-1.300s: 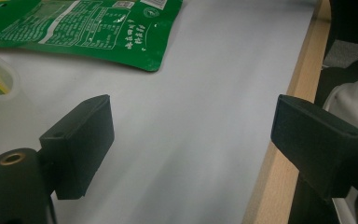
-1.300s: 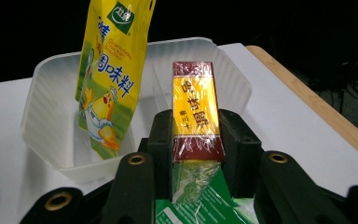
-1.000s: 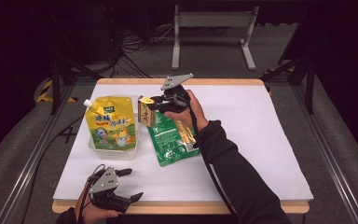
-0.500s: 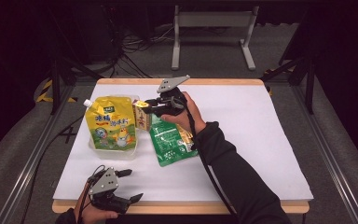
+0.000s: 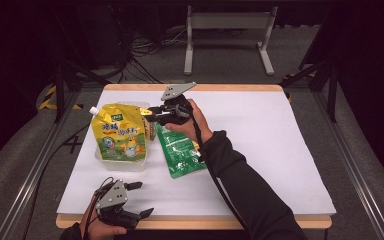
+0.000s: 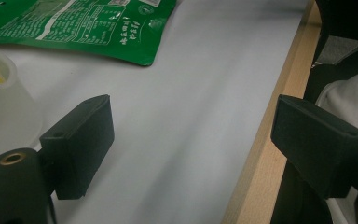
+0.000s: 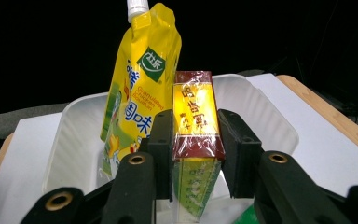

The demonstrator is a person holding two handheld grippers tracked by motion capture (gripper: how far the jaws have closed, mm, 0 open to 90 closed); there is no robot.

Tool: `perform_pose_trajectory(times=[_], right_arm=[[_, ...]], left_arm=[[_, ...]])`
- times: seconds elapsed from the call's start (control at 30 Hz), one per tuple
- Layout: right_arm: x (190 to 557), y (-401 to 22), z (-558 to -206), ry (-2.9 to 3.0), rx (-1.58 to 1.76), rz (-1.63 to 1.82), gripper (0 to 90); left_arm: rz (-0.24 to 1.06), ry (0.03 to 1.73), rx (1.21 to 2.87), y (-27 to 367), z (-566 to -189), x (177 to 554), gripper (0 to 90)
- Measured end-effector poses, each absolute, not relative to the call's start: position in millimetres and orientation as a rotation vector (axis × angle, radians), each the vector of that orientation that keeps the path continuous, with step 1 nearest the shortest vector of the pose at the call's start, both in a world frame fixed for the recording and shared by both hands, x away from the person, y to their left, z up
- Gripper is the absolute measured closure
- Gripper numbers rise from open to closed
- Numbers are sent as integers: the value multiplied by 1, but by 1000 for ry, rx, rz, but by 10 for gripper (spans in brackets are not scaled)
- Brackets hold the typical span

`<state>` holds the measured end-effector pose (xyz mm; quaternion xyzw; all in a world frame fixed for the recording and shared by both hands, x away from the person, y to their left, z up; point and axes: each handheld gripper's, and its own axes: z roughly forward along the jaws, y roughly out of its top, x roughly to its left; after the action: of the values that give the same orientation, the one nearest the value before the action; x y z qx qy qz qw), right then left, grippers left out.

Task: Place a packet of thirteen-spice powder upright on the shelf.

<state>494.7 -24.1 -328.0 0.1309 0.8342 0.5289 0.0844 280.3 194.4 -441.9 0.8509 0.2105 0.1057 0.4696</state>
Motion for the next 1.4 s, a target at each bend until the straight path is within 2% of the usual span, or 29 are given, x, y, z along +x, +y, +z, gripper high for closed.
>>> perform_pose_trajectory(times=[0.77, 1.27, 1.4], right_arm=[[506, -12, -336, 2408, 432, 1697, 687], [512, -32, -342, 2407, 470, 1750, 687], [511, -25, -341, 2397, 462, 1752, 689]], left_arm=[[261, 507, 2080, 195, -441, 280, 141], [265, 506, 2083, 195, -441, 279, 145], [262, 499, 2082, 195, -440, 278, 147]])
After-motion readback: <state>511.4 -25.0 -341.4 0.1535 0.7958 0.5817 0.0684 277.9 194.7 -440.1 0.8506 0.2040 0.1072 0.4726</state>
